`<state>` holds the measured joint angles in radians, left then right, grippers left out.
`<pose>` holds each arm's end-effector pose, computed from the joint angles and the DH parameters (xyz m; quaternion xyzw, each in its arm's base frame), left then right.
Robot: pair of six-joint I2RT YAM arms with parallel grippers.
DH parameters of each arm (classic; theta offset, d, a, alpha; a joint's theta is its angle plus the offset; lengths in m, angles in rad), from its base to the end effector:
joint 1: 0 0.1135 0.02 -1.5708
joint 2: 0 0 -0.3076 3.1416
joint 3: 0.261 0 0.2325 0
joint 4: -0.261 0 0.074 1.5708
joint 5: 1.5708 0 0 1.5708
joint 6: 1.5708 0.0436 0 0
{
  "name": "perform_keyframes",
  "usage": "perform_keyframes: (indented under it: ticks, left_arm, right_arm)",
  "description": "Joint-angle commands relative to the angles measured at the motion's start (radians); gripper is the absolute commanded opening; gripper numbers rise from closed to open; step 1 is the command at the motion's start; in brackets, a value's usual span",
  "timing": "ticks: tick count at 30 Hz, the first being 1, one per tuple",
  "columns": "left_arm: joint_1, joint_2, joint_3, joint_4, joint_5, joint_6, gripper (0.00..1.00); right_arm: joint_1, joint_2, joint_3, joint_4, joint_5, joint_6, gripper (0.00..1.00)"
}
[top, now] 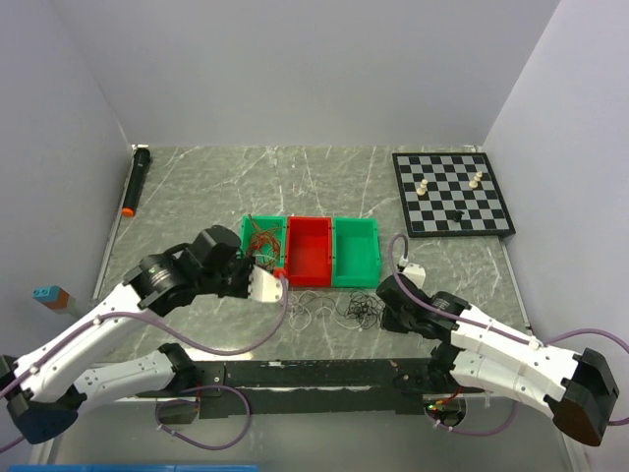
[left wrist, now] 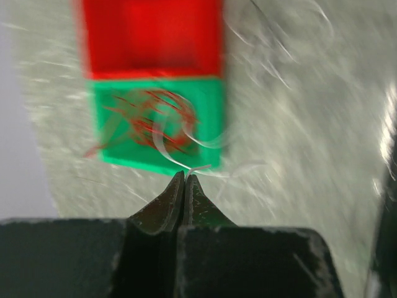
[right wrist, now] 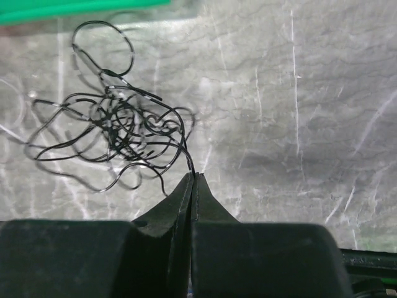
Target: Untangle the cables
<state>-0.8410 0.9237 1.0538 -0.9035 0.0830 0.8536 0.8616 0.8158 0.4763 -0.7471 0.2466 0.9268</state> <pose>0.0863 -0.1019 0.3655 0.7008 0.5975 -0.0358 0.3881 0.0700 0.0653 0.2164 0.0609 0.9620 0.1107 0.2421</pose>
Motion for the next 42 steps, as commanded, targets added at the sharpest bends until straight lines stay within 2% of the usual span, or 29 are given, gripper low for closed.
perform_keyframes:
  ticks: [1,4,6,10,12,15,19,21,22,23,24,25,26,29,33,39,42]
  left_arm:
    - [0.000,0.061,0.034,-0.362,0.034,0.177,0.01]
    - [0.000,0.046,0.055,-0.474,-0.031,0.200,0.01]
    - [0.000,-0.018,0.031,-0.479,-0.080,0.190,0.01]
    - [-0.001,-0.146,-0.067,-0.471,-0.338,0.223,0.01]
    - [0.002,-0.145,-0.126,-0.471,-0.451,0.127,0.01]
    - [0.026,-0.140,-0.150,-0.399,-0.531,-0.100,0.01]
    - [0.054,-0.248,-0.080,-0.340,-0.525,-0.214,0.01]
    - [0.054,-0.307,-0.103,-0.379,-0.508,-0.220,0.04]
    - [0.054,-0.322,-0.116,-0.397,-0.499,-0.214,0.10]
    - [0.054,-0.339,-0.129,-0.409,-0.483,-0.206,0.21]
    - [0.056,-0.345,-0.136,-0.410,-0.468,-0.194,0.53]
    - [0.054,-0.348,-0.140,-0.397,-0.448,-0.177,0.80]
    - [0.054,-0.342,-0.143,-0.375,-0.437,-0.168,0.99]
    - [0.054,-0.297,-0.129,-0.296,-0.404,-0.113,0.97]
    - [0.056,-0.231,-0.083,-0.086,-0.321,-0.022,0.97]
    - [0.051,-0.044,-0.054,0.070,0.153,0.004,0.99]
    - [0.023,0.096,-0.110,0.122,0.274,0.015,0.93]
  right_arm:
    - [0.007,-0.021,0.082,-0.060,0.049,0.012,0.00]
    - [0.007,-0.036,0.085,-0.074,0.065,0.020,0.00]
    - [0.007,-0.046,0.081,-0.071,0.069,0.020,0.00]
    - [0.007,-0.037,0.074,-0.063,0.075,0.026,0.00]
    - [0.007,-0.032,0.073,-0.054,0.080,0.029,0.00]
    - [0.005,-0.033,0.071,-0.049,0.089,0.029,0.00]
    - [0.005,-0.046,0.064,-0.035,0.083,0.017,0.00]
    - [0.005,-0.043,0.056,-0.015,0.074,0.001,0.00]
    - [0.005,-0.035,0.058,-0.012,0.069,-0.005,0.00]
    - [0.007,-0.027,0.061,-0.011,0.068,-0.008,0.00]
    - [0.005,-0.024,0.064,-0.012,0.065,-0.009,0.00]
    - [0.007,-0.026,0.068,-0.014,0.063,-0.011,0.00]
    - [0.008,-0.032,0.065,-0.014,0.060,-0.011,0.00]
    - [0.005,-0.058,0.053,-0.014,0.053,-0.011,0.00]
    - [0.005,-0.075,0.039,0.011,0.023,-0.017,0.00]
    - [0.007,-0.047,0.027,0.041,-0.006,-0.017,0.00]
    - [0.007,-0.047,0.027,0.046,-0.003,-0.014,0.00]
